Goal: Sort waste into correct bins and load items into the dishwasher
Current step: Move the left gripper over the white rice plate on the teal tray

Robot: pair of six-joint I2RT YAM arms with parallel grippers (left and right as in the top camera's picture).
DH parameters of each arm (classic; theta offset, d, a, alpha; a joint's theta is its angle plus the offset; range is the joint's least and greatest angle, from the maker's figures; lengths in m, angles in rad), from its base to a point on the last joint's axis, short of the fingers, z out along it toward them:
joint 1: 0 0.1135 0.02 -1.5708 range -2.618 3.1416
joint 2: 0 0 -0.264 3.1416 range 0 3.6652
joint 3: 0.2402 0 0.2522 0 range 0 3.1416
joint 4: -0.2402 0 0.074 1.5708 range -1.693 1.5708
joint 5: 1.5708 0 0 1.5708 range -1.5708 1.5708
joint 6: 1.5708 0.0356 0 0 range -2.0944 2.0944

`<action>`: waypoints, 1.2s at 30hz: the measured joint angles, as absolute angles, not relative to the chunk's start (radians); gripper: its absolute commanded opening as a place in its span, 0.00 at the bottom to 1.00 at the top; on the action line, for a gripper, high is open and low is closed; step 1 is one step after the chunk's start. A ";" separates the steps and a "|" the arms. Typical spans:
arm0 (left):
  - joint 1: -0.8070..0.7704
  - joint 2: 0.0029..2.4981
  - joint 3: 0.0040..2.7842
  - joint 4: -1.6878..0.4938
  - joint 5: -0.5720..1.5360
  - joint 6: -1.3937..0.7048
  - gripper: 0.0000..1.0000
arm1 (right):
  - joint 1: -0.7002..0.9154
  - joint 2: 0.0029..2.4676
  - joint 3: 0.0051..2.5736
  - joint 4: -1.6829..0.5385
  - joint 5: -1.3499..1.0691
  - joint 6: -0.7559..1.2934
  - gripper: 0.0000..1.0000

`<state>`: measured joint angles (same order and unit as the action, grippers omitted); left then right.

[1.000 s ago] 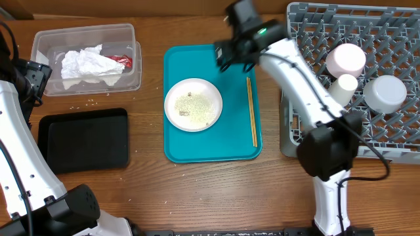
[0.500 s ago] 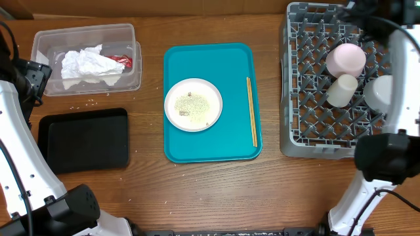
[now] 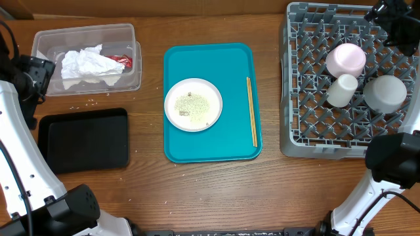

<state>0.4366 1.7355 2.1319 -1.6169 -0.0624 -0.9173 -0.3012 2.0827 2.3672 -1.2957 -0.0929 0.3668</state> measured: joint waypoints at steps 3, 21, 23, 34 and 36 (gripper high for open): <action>0.429 1.736 2.131 -1.588 0.095 -0.875 1.00 | -0.301 2.083 2.367 -1.295 -0.098 0.367 1.00; -0.385 1.938 2.115 -1.317 0.111 -0.645 0.91 | -0.301 2.083 2.367 -1.296 -0.101 0.367 1.00; -0.457 2.015 2.115 -1.290 0.036 -0.612 0.85 | -0.301 2.083 2.367 -1.296 -0.101 0.366 1.00; -0.550 2.273 2.103 -1.275 -0.065 -0.383 0.66 | -0.301 2.083 2.367 -1.295 -0.100 0.367 1.00; -0.549 2.285 2.103 -1.276 -0.061 -0.362 0.62 | -0.301 2.083 2.367 -1.295 -0.101 0.367 1.00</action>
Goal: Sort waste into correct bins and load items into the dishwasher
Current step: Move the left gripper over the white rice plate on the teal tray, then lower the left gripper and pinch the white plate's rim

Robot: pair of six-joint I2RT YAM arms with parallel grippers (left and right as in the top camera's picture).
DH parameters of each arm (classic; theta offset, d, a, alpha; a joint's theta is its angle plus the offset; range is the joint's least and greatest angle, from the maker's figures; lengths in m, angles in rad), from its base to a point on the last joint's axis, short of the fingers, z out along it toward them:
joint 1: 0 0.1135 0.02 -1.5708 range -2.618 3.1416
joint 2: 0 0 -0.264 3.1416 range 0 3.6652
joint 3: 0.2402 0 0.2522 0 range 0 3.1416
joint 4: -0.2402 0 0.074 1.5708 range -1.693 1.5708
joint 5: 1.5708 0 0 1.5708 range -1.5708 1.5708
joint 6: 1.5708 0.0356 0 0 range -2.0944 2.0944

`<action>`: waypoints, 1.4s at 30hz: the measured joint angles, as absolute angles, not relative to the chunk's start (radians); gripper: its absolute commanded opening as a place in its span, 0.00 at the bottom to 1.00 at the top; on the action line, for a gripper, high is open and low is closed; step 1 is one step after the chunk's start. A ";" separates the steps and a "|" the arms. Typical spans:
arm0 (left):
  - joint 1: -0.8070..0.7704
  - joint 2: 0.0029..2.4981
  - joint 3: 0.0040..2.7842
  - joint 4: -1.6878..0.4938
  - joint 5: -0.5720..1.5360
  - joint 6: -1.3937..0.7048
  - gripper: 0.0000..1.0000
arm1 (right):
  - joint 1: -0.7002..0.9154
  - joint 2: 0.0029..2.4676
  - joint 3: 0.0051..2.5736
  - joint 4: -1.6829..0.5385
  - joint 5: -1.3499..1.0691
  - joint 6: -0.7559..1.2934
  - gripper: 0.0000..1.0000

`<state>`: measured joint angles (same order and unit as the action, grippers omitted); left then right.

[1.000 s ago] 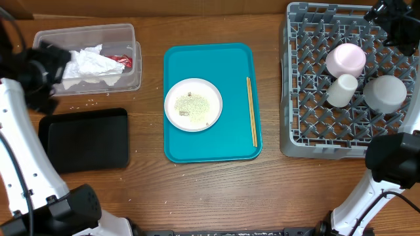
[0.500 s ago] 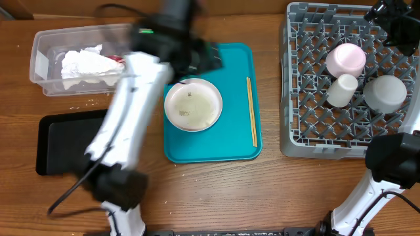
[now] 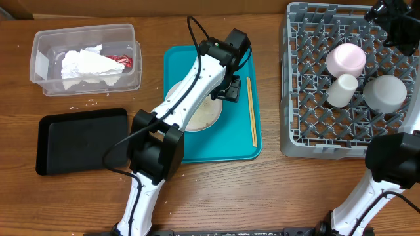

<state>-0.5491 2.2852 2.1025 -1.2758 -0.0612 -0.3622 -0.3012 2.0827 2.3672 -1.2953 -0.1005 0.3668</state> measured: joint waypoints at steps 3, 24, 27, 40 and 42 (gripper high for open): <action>-0.550 2.300 2.103 -1.297 -0.049 -0.348 0.54 | -0.301 2.083 2.367 -1.295 -0.100 0.367 1.00; -0.610 2.397 2.103 -1.395 -0.003 -0.313 0.50 | -0.301 2.083 2.367 -1.295 -0.101 0.367 1.00; -0.609 2.397 2.103 -1.389 -0.032 -0.310 0.50 | -0.301 2.083 2.367 -1.295 -0.100 0.367 1.00; -0.608 2.397 2.066 -1.347 -0.057 -0.310 0.47 | -0.301 2.083 2.367 -1.295 -0.101 0.367 1.00; -0.608 2.398 2.041 -1.341 -0.057 -0.310 0.47 | -0.301 2.083 2.367 -1.296 -0.101 0.366 1.00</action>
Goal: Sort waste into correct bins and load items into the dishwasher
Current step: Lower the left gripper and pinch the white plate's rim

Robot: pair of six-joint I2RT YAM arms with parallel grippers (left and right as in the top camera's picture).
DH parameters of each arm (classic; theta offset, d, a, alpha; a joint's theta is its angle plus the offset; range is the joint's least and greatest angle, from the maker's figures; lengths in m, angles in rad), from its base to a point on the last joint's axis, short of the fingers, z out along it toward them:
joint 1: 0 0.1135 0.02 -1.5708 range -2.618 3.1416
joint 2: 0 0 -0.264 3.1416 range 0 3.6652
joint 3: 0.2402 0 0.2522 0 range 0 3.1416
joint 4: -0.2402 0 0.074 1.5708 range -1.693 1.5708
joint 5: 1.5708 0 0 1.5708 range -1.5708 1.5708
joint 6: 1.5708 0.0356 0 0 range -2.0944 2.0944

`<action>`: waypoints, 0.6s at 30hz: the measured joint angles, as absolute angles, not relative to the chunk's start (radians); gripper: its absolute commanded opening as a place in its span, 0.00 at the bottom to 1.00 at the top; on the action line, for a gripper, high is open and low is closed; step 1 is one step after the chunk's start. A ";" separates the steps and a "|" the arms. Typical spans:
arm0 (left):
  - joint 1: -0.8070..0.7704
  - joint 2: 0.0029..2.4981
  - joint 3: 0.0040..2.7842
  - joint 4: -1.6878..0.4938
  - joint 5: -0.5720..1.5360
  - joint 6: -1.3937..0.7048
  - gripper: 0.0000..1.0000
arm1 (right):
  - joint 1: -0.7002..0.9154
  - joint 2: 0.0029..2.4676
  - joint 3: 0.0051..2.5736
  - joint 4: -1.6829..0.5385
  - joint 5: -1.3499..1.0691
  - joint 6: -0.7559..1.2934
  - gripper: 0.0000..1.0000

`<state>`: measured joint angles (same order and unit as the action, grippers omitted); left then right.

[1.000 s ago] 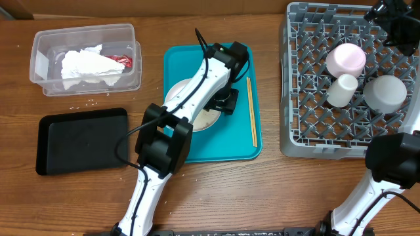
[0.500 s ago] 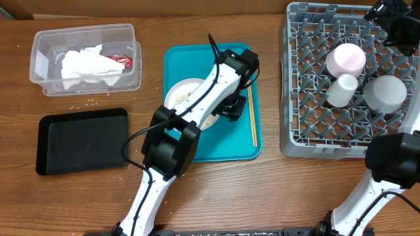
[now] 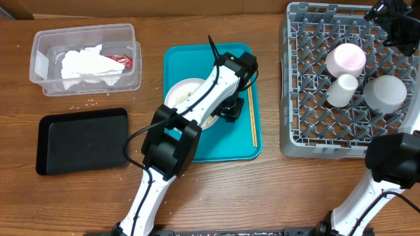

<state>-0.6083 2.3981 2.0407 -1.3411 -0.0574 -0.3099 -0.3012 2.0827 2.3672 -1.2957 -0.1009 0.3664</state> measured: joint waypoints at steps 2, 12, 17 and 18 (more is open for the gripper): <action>-0.608 2.398 2.012 -1.334 -0.057 -0.310 0.44 | -0.301 2.083 2.367 -1.296 -0.101 0.367 1.00; -0.608 2.400 1.990 -1.316 -0.062 -0.303 0.19 | -0.301 2.083 2.367 -1.295 -0.101 0.367 1.00; -0.608 2.400 1.990 -1.316 -0.078 -0.300 0.06 | -0.301 2.083 2.367 -1.295 -0.101 0.366 1.00; -0.608 2.399 1.993 -1.318 -0.084 -0.295 0.05 | -0.301 2.083 2.367 -1.296 -0.101 0.366 1.00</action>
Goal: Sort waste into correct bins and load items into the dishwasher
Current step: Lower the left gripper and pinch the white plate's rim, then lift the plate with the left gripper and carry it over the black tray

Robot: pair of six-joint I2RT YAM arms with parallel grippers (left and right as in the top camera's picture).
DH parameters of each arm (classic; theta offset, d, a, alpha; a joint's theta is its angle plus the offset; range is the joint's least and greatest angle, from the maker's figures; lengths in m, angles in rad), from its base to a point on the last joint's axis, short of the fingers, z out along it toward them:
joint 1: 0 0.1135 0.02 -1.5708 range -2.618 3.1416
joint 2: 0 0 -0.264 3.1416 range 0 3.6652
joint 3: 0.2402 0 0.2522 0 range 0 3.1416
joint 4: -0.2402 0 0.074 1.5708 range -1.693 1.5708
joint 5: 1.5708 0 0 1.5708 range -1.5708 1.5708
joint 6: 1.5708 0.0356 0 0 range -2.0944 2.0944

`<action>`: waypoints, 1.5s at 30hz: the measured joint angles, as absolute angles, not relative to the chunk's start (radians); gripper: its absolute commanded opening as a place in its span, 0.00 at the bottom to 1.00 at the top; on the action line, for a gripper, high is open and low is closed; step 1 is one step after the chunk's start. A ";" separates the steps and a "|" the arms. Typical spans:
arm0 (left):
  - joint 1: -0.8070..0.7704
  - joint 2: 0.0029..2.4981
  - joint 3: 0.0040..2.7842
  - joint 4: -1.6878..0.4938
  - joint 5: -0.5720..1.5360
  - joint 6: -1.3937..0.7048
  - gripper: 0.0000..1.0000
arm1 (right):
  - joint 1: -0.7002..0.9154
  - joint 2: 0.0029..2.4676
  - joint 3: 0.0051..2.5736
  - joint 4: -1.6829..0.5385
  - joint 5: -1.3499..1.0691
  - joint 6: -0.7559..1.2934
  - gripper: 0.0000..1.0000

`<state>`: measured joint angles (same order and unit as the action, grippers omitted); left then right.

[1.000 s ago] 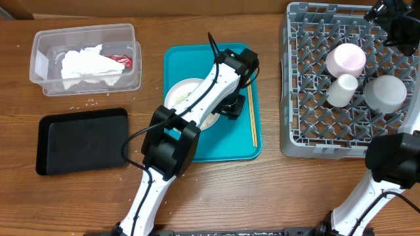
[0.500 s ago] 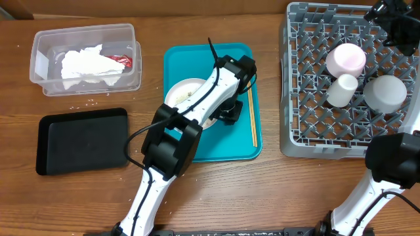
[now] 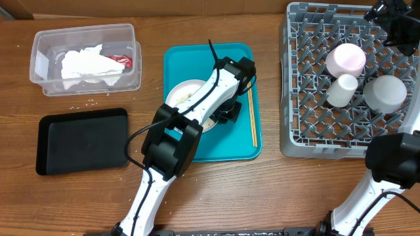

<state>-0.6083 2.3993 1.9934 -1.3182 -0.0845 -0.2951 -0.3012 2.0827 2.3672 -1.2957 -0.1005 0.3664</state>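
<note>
A white plate (image 3: 186, 94) with food scraps lies on the teal tray (image 3: 197, 149), mostly covered by my left arm. The left gripper (image 3: 225, 114) is down at the plate's right edge; its fingers are dark and the view does not show whether they grip the rim. A wooden chopstick (image 3: 251, 121) lies along the tray's right side. The grey dishwasher rack (image 3: 308, 98) on the right holds a pink cup (image 3: 346, 59), a white cup (image 3: 342, 90) and a grey cup (image 3: 385, 93). My right gripper (image 3: 388, 14) hangs over the rack's far right corner, its jaws unclear.
A clear plastic bin (image 3: 39, 65) with crumpled white paper and a red wrapper sits at the far left. In front of it lies a black tray (image 3: 83, 139). Crumbs are scattered between them. The right arm's base (image 3: 392, 162) stands at the near right.
The left gripper has shifted slightly left and nearer at the plate's right edge. The plate, chopstick, cups and right arm look unchanged.
At first my left arm was back at the table's left edge and the plate lay fully visible on the tray. Then the arm was stretched over the tray with its gripper above the plate's far right side. After that it was at the plate's right edge, where it remains.
</note>
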 measured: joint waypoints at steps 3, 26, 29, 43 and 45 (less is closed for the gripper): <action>-0.608 2.399 2.004 -1.330 -0.089 -0.295 0.04 | -0.301 2.083 2.367 -1.296 -0.101 0.367 1.00; -0.609 2.403 2.150 -1.460 -0.178 -0.383 0.04 | -0.301 2.083 2.367 -1.295 -0.100 0.366 1.00; -0.609 2.405 2.173 -1.497 -0.216 -0.422 0.04 | -0.301 2.083 2.367 -1.296 -0.100 0.367 1.00; -0.608 2.407 2.287 -1.683 -0.379 -0.570 0.04 | -0.301 2.083 2.367 -1.295 -0.100 0.367 1.00; -0.604 2.407 2.298 -1.685 -0.395 -0.582 0.04 | -0.301 2.083 2.367 -1.295 -0.101 0.366 1.00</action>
